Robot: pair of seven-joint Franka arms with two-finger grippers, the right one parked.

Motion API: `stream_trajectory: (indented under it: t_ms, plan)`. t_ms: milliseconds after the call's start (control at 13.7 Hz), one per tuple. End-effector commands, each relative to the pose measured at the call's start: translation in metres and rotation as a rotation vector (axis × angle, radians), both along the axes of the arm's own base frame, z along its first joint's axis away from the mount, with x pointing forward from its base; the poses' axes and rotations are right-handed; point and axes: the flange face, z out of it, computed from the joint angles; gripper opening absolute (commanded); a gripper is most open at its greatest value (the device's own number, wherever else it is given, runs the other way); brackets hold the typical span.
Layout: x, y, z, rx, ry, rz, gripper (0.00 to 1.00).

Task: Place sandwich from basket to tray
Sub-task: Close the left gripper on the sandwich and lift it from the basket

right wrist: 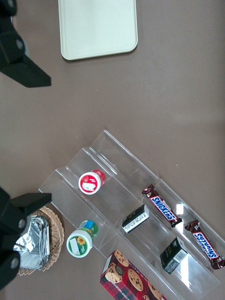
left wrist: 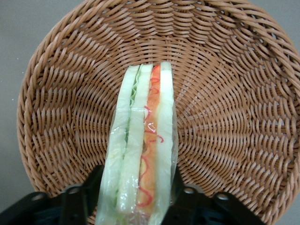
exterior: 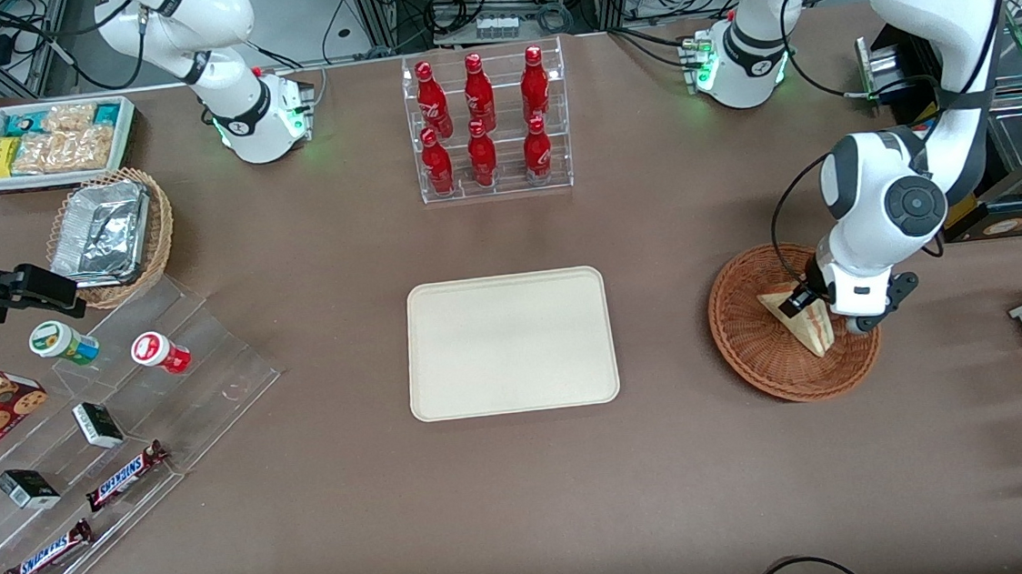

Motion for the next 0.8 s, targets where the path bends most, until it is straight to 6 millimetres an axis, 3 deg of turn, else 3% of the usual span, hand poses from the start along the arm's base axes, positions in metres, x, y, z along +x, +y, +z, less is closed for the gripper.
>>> stream_trajectory:
  t_ms: [0, 146, 293, 439, 659, 732]
  plan:
    - [0.002, 0.0, 0.006, 0.017, -0.019, 0.01, 0.08]
    - [0.001, -0.001, 0.027, 0.02, -0.015, 0.008, 0.08]
    - [-0.009, 0.002, 0.084, 0.036, 0.052, -0.006, 0.08]
    - [-0.004, -0.006, 0.137, 0.049, 0.095, -0.015, 0.08]
    - [0.009, -0.058, 0.194, 0.051, 0.086, -0.084, 0.08]
    - [0.009, -0.08, 0.203, 0.047, 0.079, -0.131, 0.09]
